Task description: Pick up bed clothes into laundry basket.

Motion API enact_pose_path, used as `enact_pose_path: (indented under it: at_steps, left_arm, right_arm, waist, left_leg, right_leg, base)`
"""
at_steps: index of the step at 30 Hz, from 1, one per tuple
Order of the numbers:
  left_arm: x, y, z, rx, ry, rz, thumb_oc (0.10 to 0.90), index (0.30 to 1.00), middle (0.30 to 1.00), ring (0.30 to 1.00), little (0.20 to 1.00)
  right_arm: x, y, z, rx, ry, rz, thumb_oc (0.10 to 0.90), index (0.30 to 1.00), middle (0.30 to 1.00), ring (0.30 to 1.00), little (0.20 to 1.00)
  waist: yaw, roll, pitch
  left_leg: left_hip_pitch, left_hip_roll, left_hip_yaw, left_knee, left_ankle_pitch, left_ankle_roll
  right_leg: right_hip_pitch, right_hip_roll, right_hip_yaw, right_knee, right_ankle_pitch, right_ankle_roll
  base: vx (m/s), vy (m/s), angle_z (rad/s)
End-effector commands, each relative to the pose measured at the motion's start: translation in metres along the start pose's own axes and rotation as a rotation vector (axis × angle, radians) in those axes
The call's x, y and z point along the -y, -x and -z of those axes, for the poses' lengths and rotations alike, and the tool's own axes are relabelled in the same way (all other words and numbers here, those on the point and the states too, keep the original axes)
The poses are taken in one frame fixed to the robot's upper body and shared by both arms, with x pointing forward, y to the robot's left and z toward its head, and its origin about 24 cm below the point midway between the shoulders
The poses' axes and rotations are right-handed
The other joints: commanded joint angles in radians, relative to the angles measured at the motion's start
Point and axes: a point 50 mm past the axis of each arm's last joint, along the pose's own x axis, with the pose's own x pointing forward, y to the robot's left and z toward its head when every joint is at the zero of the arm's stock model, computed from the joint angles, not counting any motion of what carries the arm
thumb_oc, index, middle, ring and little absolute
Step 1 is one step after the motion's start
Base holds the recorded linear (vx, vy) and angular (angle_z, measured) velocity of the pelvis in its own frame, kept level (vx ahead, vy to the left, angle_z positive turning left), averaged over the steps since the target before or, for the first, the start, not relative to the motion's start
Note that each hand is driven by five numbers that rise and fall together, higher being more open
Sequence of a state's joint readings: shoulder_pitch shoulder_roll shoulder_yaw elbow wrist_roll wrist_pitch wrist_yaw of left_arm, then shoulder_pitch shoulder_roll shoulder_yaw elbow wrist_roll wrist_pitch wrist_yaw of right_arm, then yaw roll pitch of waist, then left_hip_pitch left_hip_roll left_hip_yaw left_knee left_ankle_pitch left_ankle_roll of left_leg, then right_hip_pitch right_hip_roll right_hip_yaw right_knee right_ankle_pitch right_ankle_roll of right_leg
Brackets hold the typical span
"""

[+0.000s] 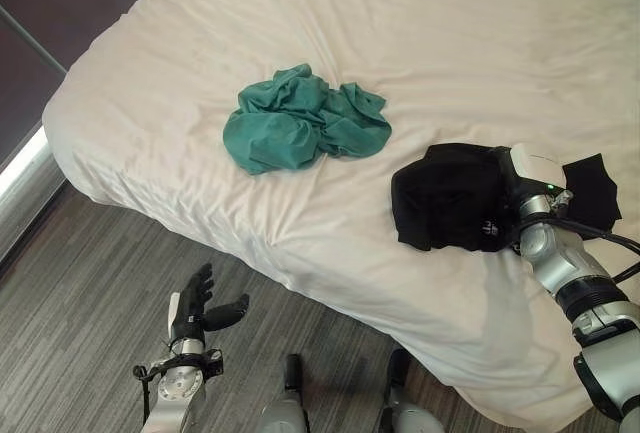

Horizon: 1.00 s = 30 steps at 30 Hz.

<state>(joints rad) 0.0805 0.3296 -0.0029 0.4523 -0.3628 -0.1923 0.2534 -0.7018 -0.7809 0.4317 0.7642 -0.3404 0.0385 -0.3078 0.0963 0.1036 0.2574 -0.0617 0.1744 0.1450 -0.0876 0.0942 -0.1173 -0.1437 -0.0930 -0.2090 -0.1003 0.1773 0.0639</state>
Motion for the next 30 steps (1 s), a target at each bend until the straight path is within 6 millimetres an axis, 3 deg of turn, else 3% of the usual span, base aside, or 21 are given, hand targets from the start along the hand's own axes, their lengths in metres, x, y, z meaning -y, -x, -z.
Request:
enact_pose_path:
  at_steps: [1, 6, 7, 8, 10, 11, 13, 14, 16, 17, 19, 21, 23, 24, 25, 27, 28, 29, 30]
  left_arm:
    - [-0.023, -0.018, -0.089, 0.399, 0.020, -0.071, 0.800, 0.900, 0.900, 0.900, 0.900]
    - [-0.050, -0.013, -0.161, 0.689, -0.066, -0.174, 0.800, 0.900, 0.900, 0.900, 0.900]
    - [-0.054, -0.009, -0.193, 0.816, -0.119, -0.237, 0.800, 0.900, 0.900, 0.900, 0.900]
    - [-0.053, -0.009, -0.193, 0.818, -0.121, -0.236, 0.800, 0.900, 0.900, 0.900, 0.900]
    - [-0.056, -0.005, -0.215, 0.904, -0.197, -0.300, 0.800, 0.900, 0.900, 0.900, 0.900]
    - [-0.059, -0.006, -0.224, 0.927, -0.259, -0.350, 0.800, 0.900, 0.900, 0.900, 0.900]
    - [-0.057, -0.007, -0.227, 0.933, -0.287, -0.364, 0.800, 0.900, 0.900, 0.900, 0.900]
    - [-0.059, -0.011, -0.232, 0.924, -0.355, -0.397, 0.800, 0.900, 0.900, 0.900, 0.900]
    - [-0.059, -0.015, -0.231, 0.901, -0.426, -0.398, 0.800, 0.900, 0.900, 0.900, 0.900]
    - [-0.058, -0.016, -0.232, 0.903, -0.427, -0.397, 0.800, 0.900, 0.900, 0.900, 0.900]
    - [-0.061, -0.023, -0.231, 0.869, -0.535, -0.413, 0.800, 0.900, 0.900, 0.900, 0.900]
    - [-0.075, -0.033, -0.227, 0.799, -0.701, -0.505, 0.800, 0.900, 0.900, 0.900, 0.900]
    - [-0.078, -0.037, -0.224, 0.772, -0.740, -0.526, 0.800, 0.900, 0.900, 0.900, 0.900]
    - [-0.091, -0.043, -0.209, 0.665, -0.834, -0.570, 0.800, 0.900, 0.900, 0.900, 0.900]
    - [-0.099, -0.046, -0.200, 0.606, -0.876, -0.586, 0.800, 0.900, 0.900, 0.900, 0.900]
    - [-0.104, -0.048, -0.196, 0.569, -0.907, -0.600, 0.800, 0.900, 0.900, 0.900, 0.900]
    - [-0.115, -0.052, -0.187, 0.499, -0.955, -0.618, 0.800, 0.900, 0.900, 0.900, 0.900]
    - [-0.133, -0.055, -0.186, 0.409, -1.065, -0.660, 0.800, 0.900, 0.900, 0.900, 0.900]
    - [-0.132, -0.055, -0.187, 0.411, -1.067, -0.659, 0.800, 0.900, 0.900, 0.900, 0.900]
  right_arm:
    - [0.040, -0.007, -0.039, 0.169, -0.162, 0.183, 0.400, 0.300, 0.300, 0.300, 0.300]
    - [0.081, 0.019, -0.026, 0.235, -0.287, 0.362, 0.400, 0.300, 0.300, 0.300, 0.300]
    - [0.108, 0.029, -0.028, 0.288, -0.308, 0.471, 0.400, 0.300, 0.300, 0.300, 0.300]
    - [0.108, 0.030, -0.027, 0.285, -0.309, 0.473, 0.400, 0.300, 0.300, 0.300, 0.300]
    - [0.135, 0.044, -0.029, 0.353, -0.306, 0.590, 0.400, 0.300, 0.300, 0.300, 0.300]
    - [0.156, 0.058, -0.029, 0.405, -0.300, 0.690, 0.400, 0.300, 0.300, 0.300, 0.300]
    - [0.165, 0.066, -0.028, 0.427, -0.314, 0.736, 0.400, 0.300, 0.300, 0.300, 0.300]
    - [0.177, 0.081, -0.021, 0.445, -0.366, 0.816, 0.400, 0.300, 0.300, 0.300, 0.300]
    - [0.182, 0.089, -0.012, 0.438, -0.403, 0.865, 0.400, 0.300, 0.300, 0.300, 0.300]
    - [0.183, 0.090, -0.011, 0.436, -0.403, 0.867, 0.400, 0.300, 0.300, 0.300, 0.300]
    - [0.190, 0.100, 0.011, 0.375, -0.411, 0.931, 0.400, 0.300, 0.300, 0.300, 0.300]
    - [0.180, 0.112, 0.041, 0.248, -0.401, 0.947, 0.400, 0.300, 0.300, 0.300, 0.300]
    - [0.173, 0.117, 0.053, 0.198, -0.408, 0.941, 0.400, 0.300, 0.300, 0.300, 0.300]
    - [0.146, 0.125, 0.079, 0.055, -0.406, 0.861, 0.400, 0.300, 0.300, 0.300, 0.300]
    - [0.130, 0.130, 0.090, -0.009, -0.389, 0.796, 0.400, 0.300, 0.300, 0.300, 0.300]
    - [0.122, 0.133, 0.097, -0.050, -0.369, 0.756, 0.400, 0.300, 0.300, 0.300, 0.300]
    - [0.104, 0.138, 0.109, -0.119, -0.346, 0.676, 0.400, 0.300, 0.300, 0.300, 0.300]
    - [0.081, 0.152, 0.135, -0.259, -0.260, 0.546, 0.400, 0.300, 0.300, 0.300, 0.300]
    - [0.081, 0.153, 0.135, -0.261, -0.261, 0.547, 0.400, 0.300, 0.300, 0.300, 0.300]
  waist:
    - [-0.003, -0.055, -0.018]
    - [-0.043, -0.084, -0.044]
    - [-0.074, -0.092, -0.059]
    - [-0.070, -0.094, -0.058]
    - [-0.100, -0.100, -0.072]
    - [-0.140, -0.103, -0.087]
    - [-0.152, -0.103, -0.093]
    - [-0.192, -0.101, -0.105]
    - [-0.224, -0.097, -0.115]
    - [-0.220, -0.098, -0.115]
    - [-0.259, -0.096, -0.123]
    - [-0.309, -0.089, -0.131]
    - [-0.314, -0.088, -0.135]
    - [-0.340, -0.082, -0.132]
    - [-0.353, -0.079, -0.131]
    - [-0.359, -0.077, -0.134]
    - [-0.368, -0.076, -0.132]
    - [-0.393, -0.069, -0.119]
    - [-0.391, -0.069, -0.122]
  left_leg:
    - [0.021, 0.002, 0.059, 0.000, -0.030, -0.047]
    - [0.086, 0.003, 0.076, 0.000, -0.058, -0.037]
    - [0.111, 0.003, 0.093, 0.000, -0.074, -0.034]
    - [0.108, 0.004, 0.095, 0.000, -0.070, -0.033]
    - [0.130, 0.005, 0.121, 0.000, -0.083, -0.029]
    - [0.154, 0.005, 0.145, 0.000, -0.098, -0.027]
    - [0.161, 0.005, 0.158, 0.000, -0.098, -0.025]
    - [0.175, 0.005, 0.181, 0.000, -0.109, -0.021]
    - [0.187, 0.003, 0.205, 0.000, -0.123, -0.019]
    - [0.184, 0.004, 0.207, 0.000, -0.117, -0.019]
    - [0.190, 0.002, 0.228, 0.000, -0.126, -0.017]
    - [0.197, 0.001, 0.249, 0.000, -0.144, -0.017]
    - [0.191, 0.001, 0.256, 0.000, -0.139, -0.017]
    - [0.192, 0.000, 0.268, 0.000, -0.149, -0.015]
    - [0.193, 0.000, 0.278, 0.000, -0.151, -0.014]
    - [0.189, 0.000, 0.287, 0.000, -0.150, -0.014]
    - [0.181, 0.002, 0.298, 0.000, -0.141, -0.015]
    - [0.165, 0.002, 0.308, 0.000, -0.142, -0.017]
    - [0.162, 0.001, 0.308, 0.000, -0.141, -0.017]
  right_leg:
    - [0.186, -0.074, -0.011, 0.013, -0.226, 0.081]
    - [0.221, -0.078, 0.019, 0.013, -0.229, 0.086]
    - [0.226, -0.078, 0.040, 0.013, -0.233, 0.091]
    - [0.223, -0.078, 0.041, 0.013, -0.228, 0.090]
    - [0.222, -0.078, 0.065, 0.013, -0.227, 0.095]
    - [0.225, -0.078, 0.087, 0.013, -0.229, 0.101]
    - [0.221, -0.077, 0.099, 0.013, -0.222, 0.103]
    - [0.213, -0.077, 0.123, 0.013, -0.216, 0.107]
    - [0.205, -0.077, 0.144, 0.013, -0.214, 0.114]
    - [0.201, -0.076, 0.146, 0.013, -0.208, 0.112]
    - [0.188, -0.075, 0.164, 0.013, -0.201, 0.119]
    - [0.174, -0.074, 0.181, 0.013, -0.199, 0.129]
    - [0.159, -0.073, 0.188, 0.013, -0.190, 0.127]
    - [0.148, -0.073, 0.202, 0.013, -0.190, 0.130]
    - [0.141, -0.070, 0.209, 0.013, -0.187, 0.131]
    - [0.127, -0.067, 0.219, 0.013, -0.183, 0.131]
    - [0.109, -0.062, 0.228, 0.013, -0.172, 0.129]
    - [0.082, -0.062, 0.240, 0.013, -0.165, 0.135]
    - [0.078, -0.062, 0.241, 0.013, -0.164, 0.135]
  base:
    - [0.05, -0.045, 0.03]
    - [0.06, -0.027, -0.05]
    - [0.04, -0.003, -0.13]
    - [0.05, 0.003, -0.14]
    - [0.07, 0.025, -0.40]
    - [0.08, 0.032, -0.54]
    - [0.07, 0.040, -0.46]
    - [0.11, 0.066, -0.50]
    - [0.08, 0.048, -0.57]
    - [0.03, 0.027, -0.55]
    - [0.04, 0.034, -0.49]
    - [0.08, 0.020, -0.42]
    - [0.04, 0.008, -0.40]
    - [0.05, 0.021, -0.39]
    - [0.02, 0.004, -0.27]
    - [-0.01, -0.002, -0.17]
    - [-0.01, 0.014, -0.31]
    - [-0.03, -0.002, -0.41]
    - [-0.05, 0.013, -0.24]
